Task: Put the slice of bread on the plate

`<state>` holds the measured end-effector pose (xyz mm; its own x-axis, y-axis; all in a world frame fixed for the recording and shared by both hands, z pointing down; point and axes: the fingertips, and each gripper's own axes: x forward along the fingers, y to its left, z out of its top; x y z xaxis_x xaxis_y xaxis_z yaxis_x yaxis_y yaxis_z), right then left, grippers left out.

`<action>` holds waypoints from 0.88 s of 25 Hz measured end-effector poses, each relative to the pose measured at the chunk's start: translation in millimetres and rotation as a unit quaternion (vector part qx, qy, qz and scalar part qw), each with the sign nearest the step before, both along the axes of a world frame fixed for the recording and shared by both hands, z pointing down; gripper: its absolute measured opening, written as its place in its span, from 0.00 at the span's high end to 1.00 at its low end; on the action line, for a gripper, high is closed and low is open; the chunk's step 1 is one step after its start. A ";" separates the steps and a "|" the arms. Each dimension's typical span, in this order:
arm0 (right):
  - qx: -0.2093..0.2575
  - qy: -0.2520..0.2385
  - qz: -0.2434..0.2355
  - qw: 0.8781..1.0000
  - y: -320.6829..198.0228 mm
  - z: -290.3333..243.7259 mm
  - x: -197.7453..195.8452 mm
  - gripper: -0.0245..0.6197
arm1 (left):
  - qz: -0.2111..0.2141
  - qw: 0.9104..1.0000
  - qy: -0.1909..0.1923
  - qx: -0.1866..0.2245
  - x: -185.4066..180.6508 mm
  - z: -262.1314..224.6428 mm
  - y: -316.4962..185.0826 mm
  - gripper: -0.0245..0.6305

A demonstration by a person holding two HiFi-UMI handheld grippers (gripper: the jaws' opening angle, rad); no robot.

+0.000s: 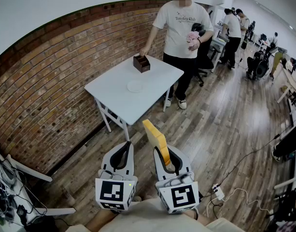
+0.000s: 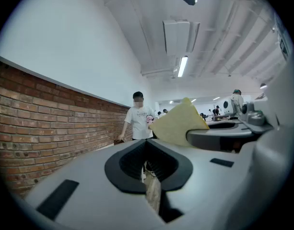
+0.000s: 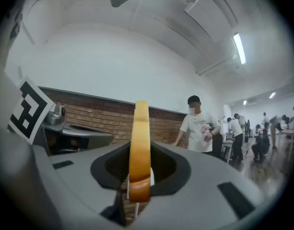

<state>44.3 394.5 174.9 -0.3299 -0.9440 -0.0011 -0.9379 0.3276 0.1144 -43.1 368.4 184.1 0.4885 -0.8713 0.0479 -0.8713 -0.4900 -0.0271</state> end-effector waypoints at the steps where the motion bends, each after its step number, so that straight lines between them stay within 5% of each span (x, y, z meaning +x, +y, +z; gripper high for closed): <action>1: 0.003 0.000 -0.002 1.000 -0.2 0.9 -1.0 0.82 | 0.001 1.000 0.001 0.001 0.5 -0.6 -0.5 0.95; 14: -0.005 -0.023 -0.008 1.000 0.1 5.7 10.7 0.82 | 0.009 1.000 -0.003 0.004 13.5 -1.7 -1.5 0.95; 22: 0.006 -0.031 -0.001 1.000 -7.7 3.1 38.7 0.82 | -0.025 1.000 -0.003 0.006 8.6 -2.1 -9.4 0.95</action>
